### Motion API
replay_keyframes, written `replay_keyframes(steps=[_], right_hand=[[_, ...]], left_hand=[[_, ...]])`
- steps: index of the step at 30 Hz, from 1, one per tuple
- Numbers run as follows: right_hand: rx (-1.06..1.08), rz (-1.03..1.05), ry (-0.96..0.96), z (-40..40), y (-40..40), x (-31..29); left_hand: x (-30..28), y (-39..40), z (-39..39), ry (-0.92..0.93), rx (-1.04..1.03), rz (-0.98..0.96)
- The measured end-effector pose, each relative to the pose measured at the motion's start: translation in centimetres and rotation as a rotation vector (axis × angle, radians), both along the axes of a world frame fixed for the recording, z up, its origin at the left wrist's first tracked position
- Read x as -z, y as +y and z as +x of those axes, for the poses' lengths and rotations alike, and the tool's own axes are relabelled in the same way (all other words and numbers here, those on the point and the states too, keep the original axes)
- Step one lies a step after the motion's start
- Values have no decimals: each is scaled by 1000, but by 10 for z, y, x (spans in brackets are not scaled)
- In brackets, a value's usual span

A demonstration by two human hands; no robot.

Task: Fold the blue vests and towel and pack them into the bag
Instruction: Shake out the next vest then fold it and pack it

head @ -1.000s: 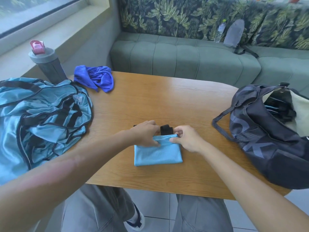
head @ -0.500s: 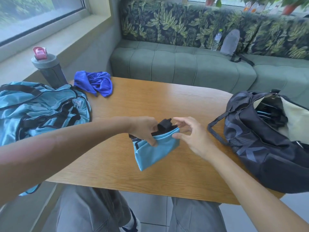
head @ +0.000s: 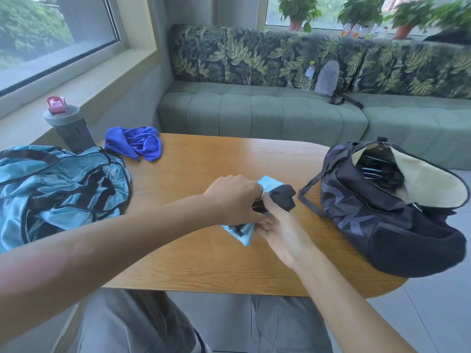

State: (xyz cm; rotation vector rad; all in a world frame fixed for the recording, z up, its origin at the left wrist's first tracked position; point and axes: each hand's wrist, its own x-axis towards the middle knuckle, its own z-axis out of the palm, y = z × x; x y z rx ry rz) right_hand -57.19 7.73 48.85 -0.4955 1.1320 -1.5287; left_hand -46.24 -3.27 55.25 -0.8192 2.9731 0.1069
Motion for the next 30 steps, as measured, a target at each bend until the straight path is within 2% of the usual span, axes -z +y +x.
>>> replay_keyframes(steps=[3, 7, 9, 12, 14, 15, 17, 19, 21, 24, 30], right_hand=[[86, 41, -151, -6, 8, -5], [168, 37, -425, -15, 17, -15], [191, 40, -392, -23, 22, -19], [235, 55, -307, -37, 28, -29], [256, 25, -288, -50, 33, -36], [269, 3, -283, -57, 35, -39], [296, -35, -276, -69, 39, -44], [315, -82, -282, -81, 43, -46], [337, -120, -274, -92, 47, -47], [380, -129, -261, -110, 54, -43], [486, -133, -239, -148, 68, -36]], left_hand=[[-19, 9, -8, 63, 25, 281], [-37, 12, -16, 239, -51, 533], [-36, 9, -20, 358, -87, 530], [-22, 11, -27, 519, -210, 335], [-12, 18, -35, 559, -324, 370], [-10, 24, -40, 546, -418, 507], [-10, 34, -51, 551, -577, 925], [-13, 46, -64, 606, -573, 1338], [-17, 58, -78, 679, -469, 1523], [-17, 69, -102, 720, -338, 1539], [0, 70, -148, 697, -304, 1461]])
